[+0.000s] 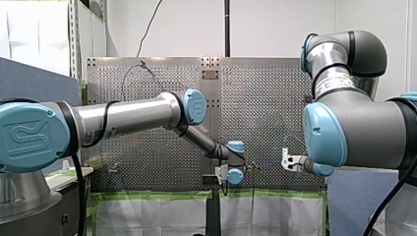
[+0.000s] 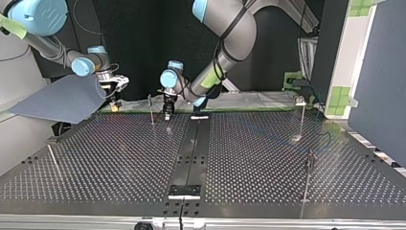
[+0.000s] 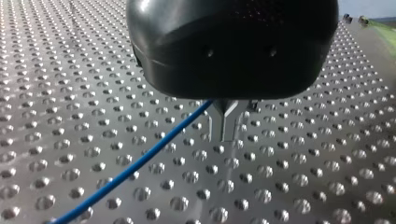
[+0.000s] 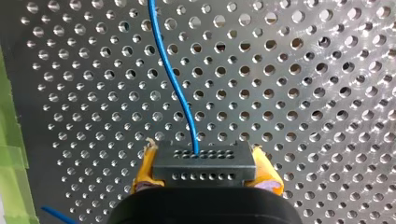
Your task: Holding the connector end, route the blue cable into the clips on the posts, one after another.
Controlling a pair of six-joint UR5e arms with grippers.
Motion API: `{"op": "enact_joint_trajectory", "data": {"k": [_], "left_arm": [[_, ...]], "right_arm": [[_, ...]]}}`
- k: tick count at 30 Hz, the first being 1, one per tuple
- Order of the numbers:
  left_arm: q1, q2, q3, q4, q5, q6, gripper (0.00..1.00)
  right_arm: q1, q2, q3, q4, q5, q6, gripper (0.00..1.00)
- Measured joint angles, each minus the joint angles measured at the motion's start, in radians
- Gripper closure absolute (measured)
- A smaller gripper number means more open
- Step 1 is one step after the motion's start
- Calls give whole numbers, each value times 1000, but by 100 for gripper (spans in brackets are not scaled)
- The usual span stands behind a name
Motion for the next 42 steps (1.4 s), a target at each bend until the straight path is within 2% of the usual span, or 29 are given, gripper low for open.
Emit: {"op": "enact_joint_trajectory", "data": {"k": [4,9,17,27,28,29,30,31,32,34,35,37,38,40,41,42], "left_arm": [[3,0,14,0,2,0,100],[5,0,22,0,1,0,100],[9,0,22,0,-1,0,100],[11,0,22,-8,-16,3,100],[11,0,22,-13,-17,3,95],[11,0,22,-18,-18,3,95],[10,0,22,-25,-19,4,76],[9,0,22,-32,-21,6,71],[8,0,22,-39,-23,8,71],[6,1,22,-54,-24,11,61],[5,1,22,-57,-22,10,61],[5,0,22,-60,-10,3,53],[6,0,22,-63,-3,-2,53],[8,0,22,-73,17,-9,39],[9,0,22,-78,24,-9,39],[9,0,22,-86,31,-6,17]], "right_arm": [[0,14,-22,9,0,1,100],[0,32,-51,42,0,-14,100],[-1,59,-99,67,-2,-14,100],[-4,69,-135,71,-14,-7,100],[-4,69,-137,71,-14,-7,100],[-4,70,-138,71,-15,-7,100],[-4,70,-139,71,-15,-7,100],[-4,71,-139,71,-15,-6,100],[-4,71,-140,71,-16,-6,100],[-5,72,-141,72,-16,-6,100],[-5,72,-141,72,-16,-6,100],[-5,73,-141,71,-15,-5,100],[-5,74,-142,71,-15,-5,100],[-5,74,-142,70,-14,-5,100],[-5,75,-142,70,-14,-5,100],[-5,76,-142,70,-14,-4,100]]}}
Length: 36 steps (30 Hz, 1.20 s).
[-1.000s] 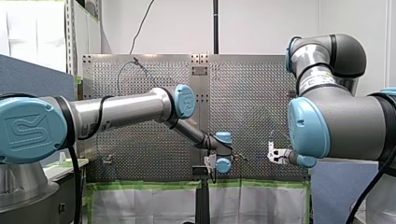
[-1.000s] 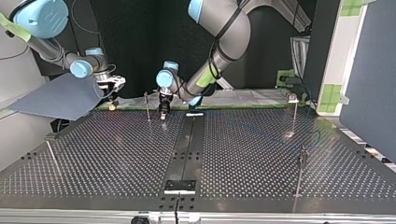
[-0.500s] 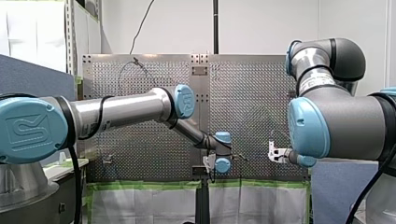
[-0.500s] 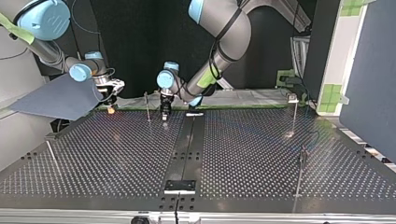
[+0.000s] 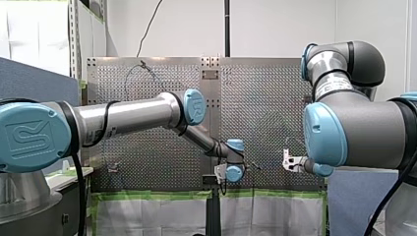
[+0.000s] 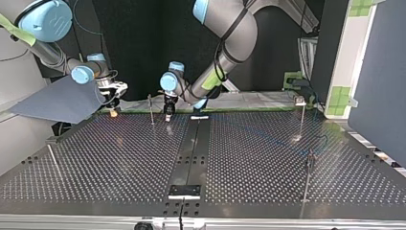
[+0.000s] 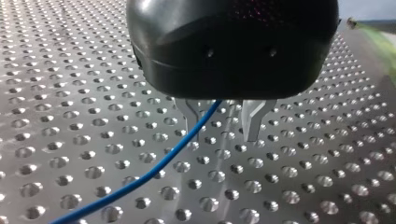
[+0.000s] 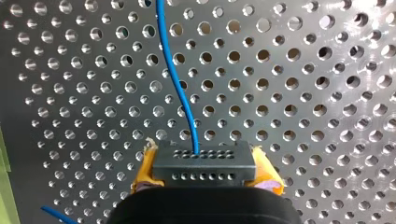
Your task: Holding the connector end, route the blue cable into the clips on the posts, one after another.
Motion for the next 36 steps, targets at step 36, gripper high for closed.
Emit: {"op": "enact_joint_trajectory", "data": {"k": [36], "left_arm": [[-41,53,-65,-220,19,117,0]], "right_arm": [[-2,8,0,2,-20,10,100]]}}
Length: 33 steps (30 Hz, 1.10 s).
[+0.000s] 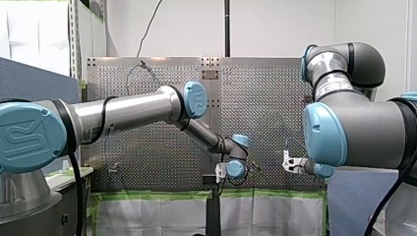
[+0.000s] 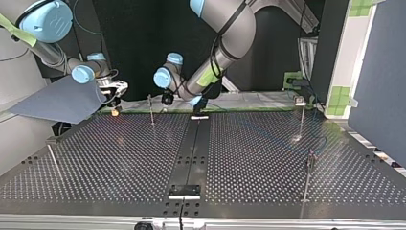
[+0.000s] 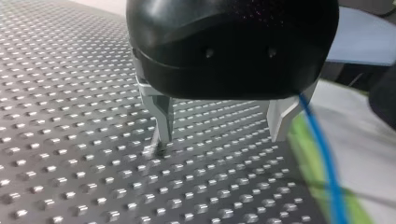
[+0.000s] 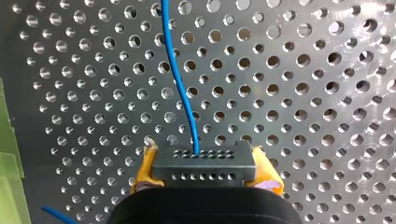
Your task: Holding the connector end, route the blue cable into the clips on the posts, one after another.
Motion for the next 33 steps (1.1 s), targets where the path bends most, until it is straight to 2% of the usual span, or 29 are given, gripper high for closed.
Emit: {"op": "enact_joint_trajectory", "data": {"k": [8,15,21,33], "left_arm": [[-9,49,-69,23,6,5,0],[-23,93,-104,27,58,6,0],[-42,98,-124,18,110,16,0],[-56,107,-146,36,145,24,0]], "right_arm": [[-3,1,-1,1,0,0,100],[-8,1,-3,9,0,-7,100],[-10,1,-11,12,0,-14,100],[-11,6,-16,20,3,-28,100]]}}
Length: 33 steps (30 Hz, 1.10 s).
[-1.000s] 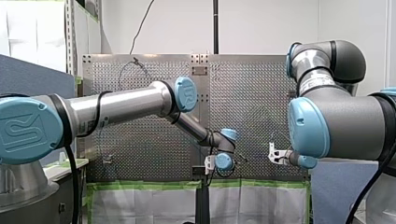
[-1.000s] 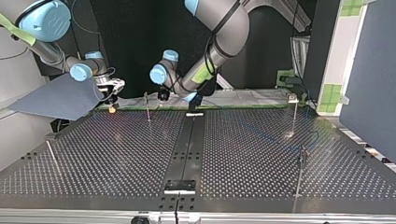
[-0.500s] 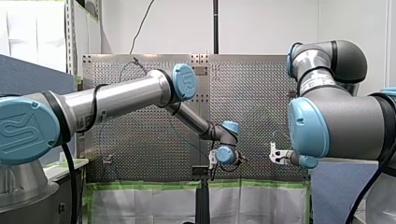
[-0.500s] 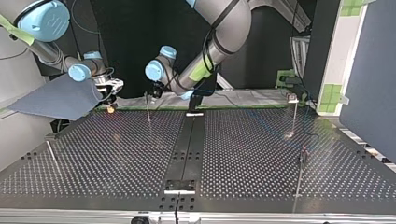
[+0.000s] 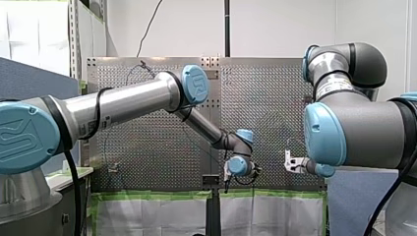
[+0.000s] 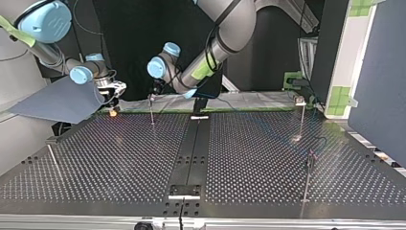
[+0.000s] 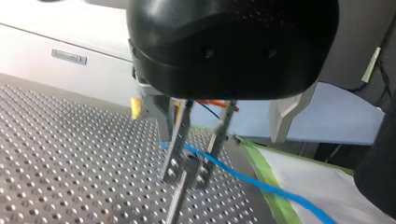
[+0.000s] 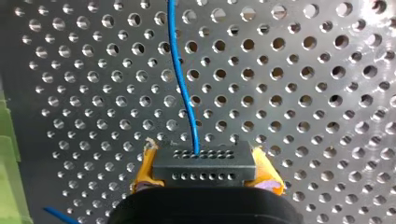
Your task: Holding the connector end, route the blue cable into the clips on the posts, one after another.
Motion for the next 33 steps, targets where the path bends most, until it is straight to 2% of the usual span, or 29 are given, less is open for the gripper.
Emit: {"op": "enact_joint_trajectory", "data": {"k": [7,19,33], "left_arm": [[-4,12,0,15,3,-13,0],[1,14,-2,-10,-18,-16,0],[11,14,-69,24,-23,-32,0]], "right_arm": [[-1,5,-1,6,0,-1,100],[-2,6,-5,7,-1,9,100],[1,7,-5,10,-2,9,100]]}}
